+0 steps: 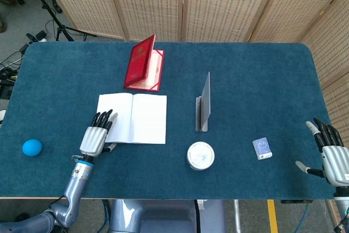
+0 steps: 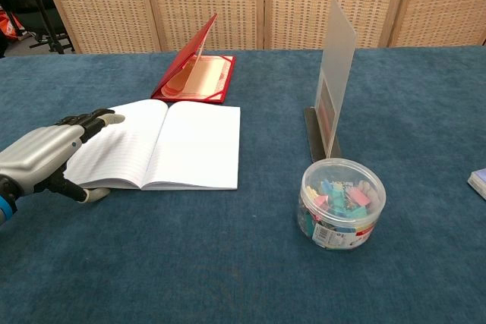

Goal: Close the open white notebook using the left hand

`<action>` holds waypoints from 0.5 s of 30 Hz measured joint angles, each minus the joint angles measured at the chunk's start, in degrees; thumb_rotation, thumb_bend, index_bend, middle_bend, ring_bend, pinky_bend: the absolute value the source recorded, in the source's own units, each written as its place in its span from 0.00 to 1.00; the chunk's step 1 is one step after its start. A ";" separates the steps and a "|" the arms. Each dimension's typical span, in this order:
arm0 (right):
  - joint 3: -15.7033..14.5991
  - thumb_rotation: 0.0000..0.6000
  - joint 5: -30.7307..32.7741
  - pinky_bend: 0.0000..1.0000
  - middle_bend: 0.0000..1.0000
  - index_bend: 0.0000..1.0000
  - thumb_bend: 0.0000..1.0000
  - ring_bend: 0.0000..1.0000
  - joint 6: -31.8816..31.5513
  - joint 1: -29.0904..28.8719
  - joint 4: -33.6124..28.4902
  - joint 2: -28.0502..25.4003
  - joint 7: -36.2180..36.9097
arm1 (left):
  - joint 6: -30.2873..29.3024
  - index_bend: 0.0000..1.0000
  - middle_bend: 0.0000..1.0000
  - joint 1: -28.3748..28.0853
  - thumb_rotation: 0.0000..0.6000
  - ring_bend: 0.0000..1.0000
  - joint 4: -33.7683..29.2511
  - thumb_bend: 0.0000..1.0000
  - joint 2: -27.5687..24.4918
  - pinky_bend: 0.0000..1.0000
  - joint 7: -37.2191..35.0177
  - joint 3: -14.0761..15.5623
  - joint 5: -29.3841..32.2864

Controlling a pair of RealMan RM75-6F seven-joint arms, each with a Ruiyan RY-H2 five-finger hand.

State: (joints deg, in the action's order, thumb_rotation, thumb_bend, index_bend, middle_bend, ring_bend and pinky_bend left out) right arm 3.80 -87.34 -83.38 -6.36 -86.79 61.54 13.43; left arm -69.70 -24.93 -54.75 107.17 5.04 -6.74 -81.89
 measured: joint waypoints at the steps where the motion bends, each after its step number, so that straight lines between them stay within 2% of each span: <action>1: 0.00 1.00 0.04 0.00 0.00 0.00 0.00 0.00 0.03 0.00 -0.01 0.00 0.01 | -0.08 0.00 0.00 -0.04 1.00 0.00 0.31 0.53 0.03 0.00 0.19 0.11 -0.11; 8: 0.02 1.00 0.14 0.00 0.00 0.00 0.00 0.00 0.20 -0.08 -0.04 -0.01 0.07 | -0.93 0.00 0.00 -0.14 1.00 0.00 1.60 0.63 0.34 0.00 0.95 0.24 -0.30; 13: -0.04 1.00 0.04 0.00 0.00 0.00 0.00 0.00 0.24 -0.13 -0.12 0.11 -0.32 | -1.17 0.00 0.00 -0.19 1.00 0.00 2.14 0.65 0.27 0.00 1.19 0.48 -0.48; 15: -0.05 1.00 0.03 0.00 0.00 0.00 0.00 0.00 0.21 -0.12 -0.15 0.12 -0.37 | -1.22 0.00 0.00 -0.21 1.00 0.00 2.35 0.70 0.25 0.00 1.22 0.54 -0.50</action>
State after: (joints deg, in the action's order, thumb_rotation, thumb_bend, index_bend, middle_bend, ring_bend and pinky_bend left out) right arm 3.75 -87.31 -83.17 -6.48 -86.94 61.66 13.06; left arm -70.92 -25.14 -52.40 107.42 6.26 -6.20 -82.39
